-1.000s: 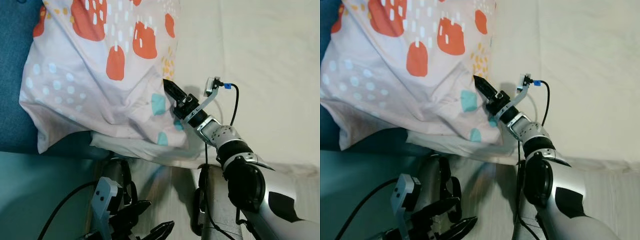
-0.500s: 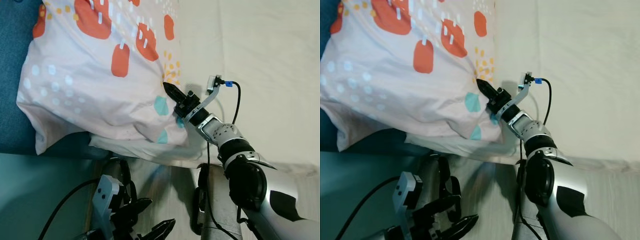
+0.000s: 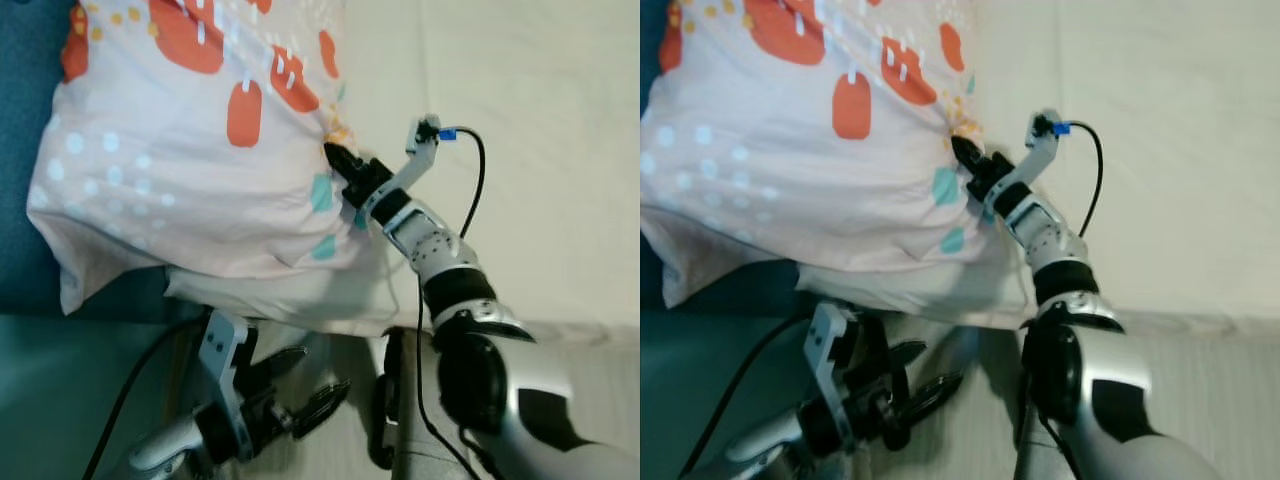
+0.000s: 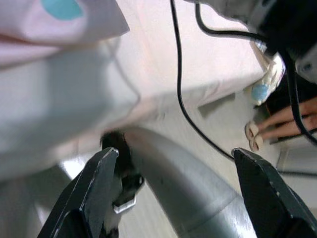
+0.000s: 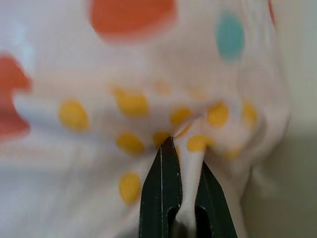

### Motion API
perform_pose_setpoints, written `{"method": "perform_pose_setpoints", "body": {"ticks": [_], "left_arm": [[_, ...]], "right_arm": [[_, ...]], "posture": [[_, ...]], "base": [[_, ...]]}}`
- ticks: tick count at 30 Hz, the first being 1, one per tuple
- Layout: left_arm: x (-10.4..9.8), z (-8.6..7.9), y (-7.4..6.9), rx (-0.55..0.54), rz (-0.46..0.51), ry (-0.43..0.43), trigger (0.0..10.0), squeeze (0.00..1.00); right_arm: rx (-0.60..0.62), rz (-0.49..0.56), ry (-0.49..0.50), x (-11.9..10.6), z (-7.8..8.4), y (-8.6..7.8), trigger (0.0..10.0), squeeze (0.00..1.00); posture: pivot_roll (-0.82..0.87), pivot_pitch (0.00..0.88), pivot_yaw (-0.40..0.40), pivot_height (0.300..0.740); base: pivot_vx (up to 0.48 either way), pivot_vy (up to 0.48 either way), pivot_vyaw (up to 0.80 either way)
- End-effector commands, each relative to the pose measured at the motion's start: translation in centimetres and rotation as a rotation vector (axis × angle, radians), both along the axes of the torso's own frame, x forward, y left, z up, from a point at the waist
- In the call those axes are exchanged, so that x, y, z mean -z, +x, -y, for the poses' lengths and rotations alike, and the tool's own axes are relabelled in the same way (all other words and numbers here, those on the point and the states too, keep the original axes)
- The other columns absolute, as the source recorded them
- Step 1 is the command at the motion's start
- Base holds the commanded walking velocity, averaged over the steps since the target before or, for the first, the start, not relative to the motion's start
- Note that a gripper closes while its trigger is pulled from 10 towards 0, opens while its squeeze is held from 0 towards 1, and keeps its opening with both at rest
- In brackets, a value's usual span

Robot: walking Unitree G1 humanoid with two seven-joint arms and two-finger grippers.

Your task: Clean up the room

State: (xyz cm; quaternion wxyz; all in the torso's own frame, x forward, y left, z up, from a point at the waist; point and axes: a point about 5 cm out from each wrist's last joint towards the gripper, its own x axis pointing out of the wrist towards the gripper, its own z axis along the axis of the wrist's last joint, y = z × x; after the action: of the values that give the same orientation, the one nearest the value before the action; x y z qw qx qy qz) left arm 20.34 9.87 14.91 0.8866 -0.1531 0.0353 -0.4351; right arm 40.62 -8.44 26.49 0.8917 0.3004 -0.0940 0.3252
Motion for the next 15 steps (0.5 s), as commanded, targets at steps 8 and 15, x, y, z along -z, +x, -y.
{"method": "perform_pose_setpoints", "body": {"ticks": [8,15], "left_arm": [[0.7,0.3,1.6,-0.055,0.026,-0.008,10.0,0.0],[0.0,-0.5,3.6,-0.187,0.107,0.004,10.0,0.0]], "right_arm": [[0.093,-0.007,-0.008,0.2,-2.7,-0.8,0.0,0.0],[0.282,0.0,-0.113,0.6,-2.2,-1.5,0.0,0.0]], "posture": [[0.07,0.384,-0.049,0.576],[0.05,0.351,-0.053,0.576]], "base": [[0.0,0.0,0.0],[0.0,0.0,0.0]]}}
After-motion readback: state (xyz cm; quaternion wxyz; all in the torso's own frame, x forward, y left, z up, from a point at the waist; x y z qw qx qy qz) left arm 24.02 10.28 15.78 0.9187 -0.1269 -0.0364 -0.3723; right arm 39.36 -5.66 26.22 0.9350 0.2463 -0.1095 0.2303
